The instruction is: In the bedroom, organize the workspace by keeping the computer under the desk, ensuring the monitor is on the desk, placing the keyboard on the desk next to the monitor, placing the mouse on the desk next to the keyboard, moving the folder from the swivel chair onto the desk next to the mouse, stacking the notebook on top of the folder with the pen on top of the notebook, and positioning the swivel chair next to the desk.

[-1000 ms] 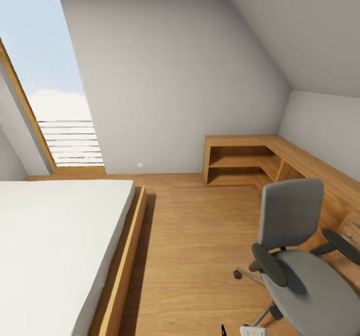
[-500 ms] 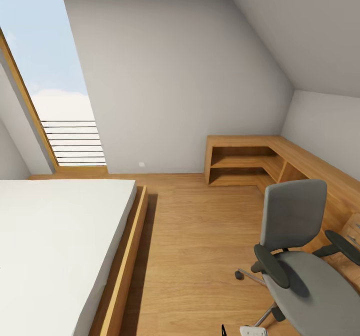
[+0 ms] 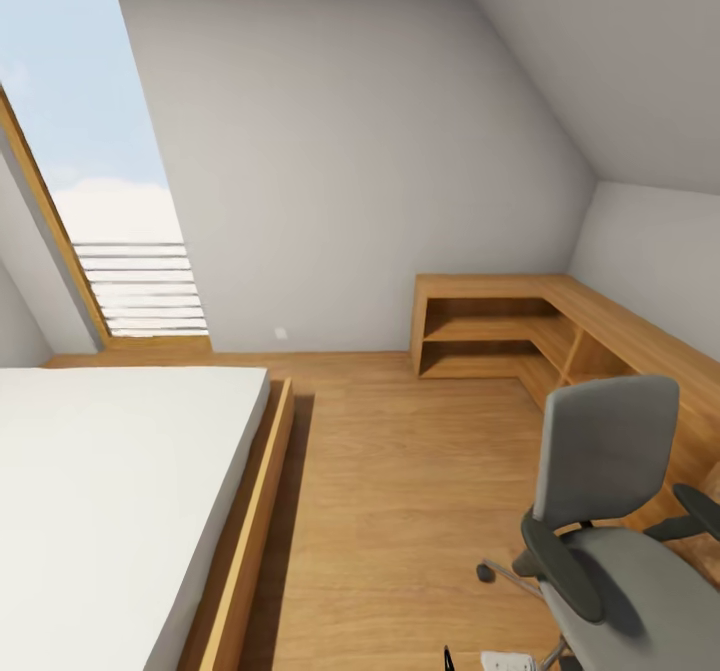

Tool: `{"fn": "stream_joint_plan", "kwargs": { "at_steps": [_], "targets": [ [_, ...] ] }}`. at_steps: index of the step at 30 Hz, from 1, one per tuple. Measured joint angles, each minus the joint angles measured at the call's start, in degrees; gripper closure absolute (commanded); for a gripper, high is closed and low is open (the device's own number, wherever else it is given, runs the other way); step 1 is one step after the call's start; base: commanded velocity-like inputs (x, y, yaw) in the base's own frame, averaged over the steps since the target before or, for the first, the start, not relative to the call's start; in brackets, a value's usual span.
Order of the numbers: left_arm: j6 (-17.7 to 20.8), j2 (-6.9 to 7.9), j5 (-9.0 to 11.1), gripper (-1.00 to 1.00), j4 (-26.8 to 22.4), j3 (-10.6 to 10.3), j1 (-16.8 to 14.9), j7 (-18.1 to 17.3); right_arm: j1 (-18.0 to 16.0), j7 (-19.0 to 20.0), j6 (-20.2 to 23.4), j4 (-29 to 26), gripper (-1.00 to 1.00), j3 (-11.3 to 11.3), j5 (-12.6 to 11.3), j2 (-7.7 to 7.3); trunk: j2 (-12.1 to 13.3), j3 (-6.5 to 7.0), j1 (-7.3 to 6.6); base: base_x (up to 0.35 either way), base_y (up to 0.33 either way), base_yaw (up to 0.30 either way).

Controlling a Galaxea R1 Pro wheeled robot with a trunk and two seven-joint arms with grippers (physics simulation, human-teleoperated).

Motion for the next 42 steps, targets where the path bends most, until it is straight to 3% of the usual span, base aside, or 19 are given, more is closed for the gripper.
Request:
{"fn": "stream_joint_plan", "kwargs": {
  "at_steps": [17,33,42],
  "targets": [
    [0.0,0.00,0.0,-1.00,0.0,0.0,0.0,0.0,0.0,0.0,0.0,0.0,-1.00,0.0,0.0,0.00,0.0,0.00,0.00,0.246,0.050,0.000],
    [0.0,0.00,0.0,-1.00,0.0,0.1,0.0,0.0,0.0,0.0,0.0,0.0,-1.00,0.0,0.0,-0.08,0.0,0.00,0.02,0.055,0.018,0.000],
    [0.1,0.00,0.0,-1.00,-0.1,0.1,0.0,0.0,0.0,0.0,0.0,0.0,-1.00,0.0,0.0,-0.09,0.0,0.00,-0.01,0.258,0.000,0.000]
  ]
}}
